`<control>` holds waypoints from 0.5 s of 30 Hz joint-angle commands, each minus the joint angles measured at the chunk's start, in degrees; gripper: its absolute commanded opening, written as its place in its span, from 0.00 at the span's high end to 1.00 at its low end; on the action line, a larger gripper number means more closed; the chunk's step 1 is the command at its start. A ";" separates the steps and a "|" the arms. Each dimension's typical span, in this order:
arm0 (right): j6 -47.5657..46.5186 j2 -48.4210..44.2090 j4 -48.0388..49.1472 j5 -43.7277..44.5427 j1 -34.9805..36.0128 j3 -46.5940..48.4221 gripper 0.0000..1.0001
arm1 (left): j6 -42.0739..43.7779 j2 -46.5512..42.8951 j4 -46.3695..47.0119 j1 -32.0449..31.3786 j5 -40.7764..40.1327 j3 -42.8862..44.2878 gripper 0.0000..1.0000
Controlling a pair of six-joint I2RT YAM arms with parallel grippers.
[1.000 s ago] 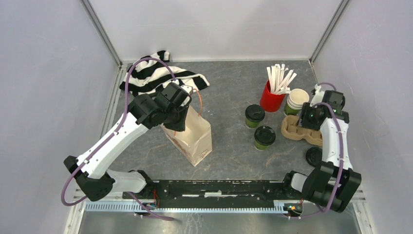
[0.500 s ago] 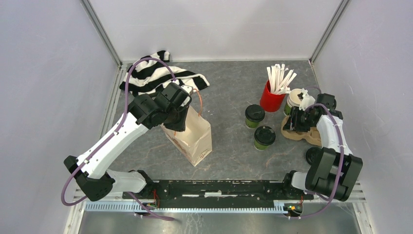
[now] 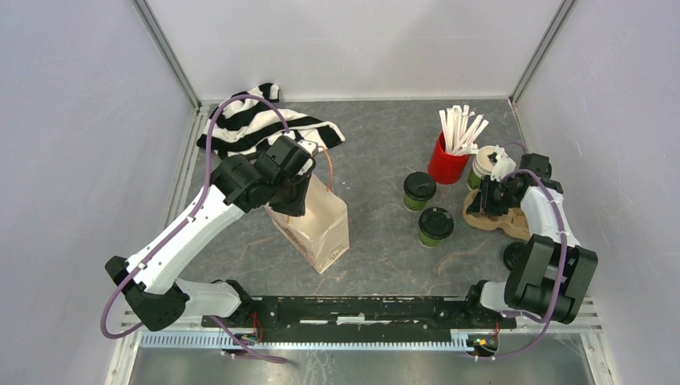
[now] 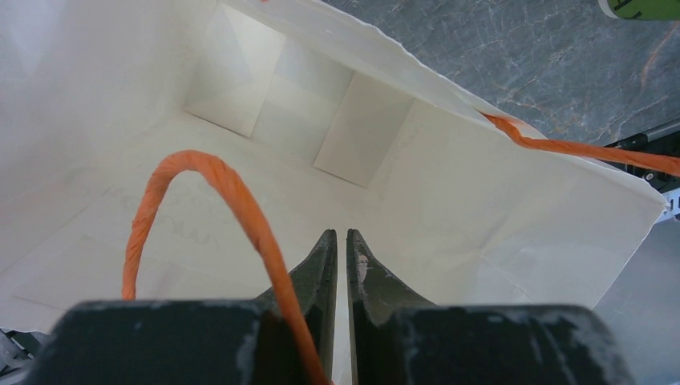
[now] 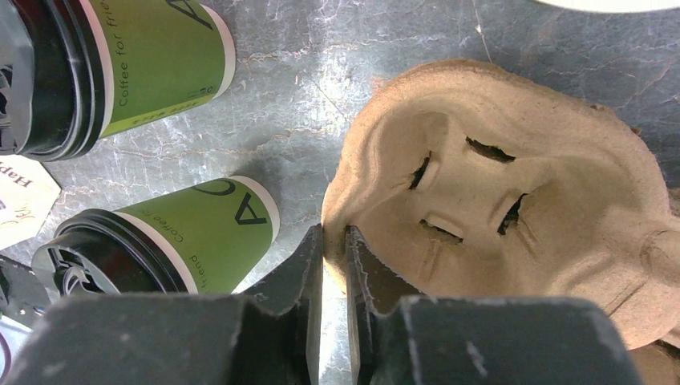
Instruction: Pack the takeout coffee
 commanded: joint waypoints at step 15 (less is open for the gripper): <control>4.90 -9.45 -4.07 13.37 1.84 5.85 1.00 | 2.70 0.55 1.35 -0.26 -0.24 2.18 0.84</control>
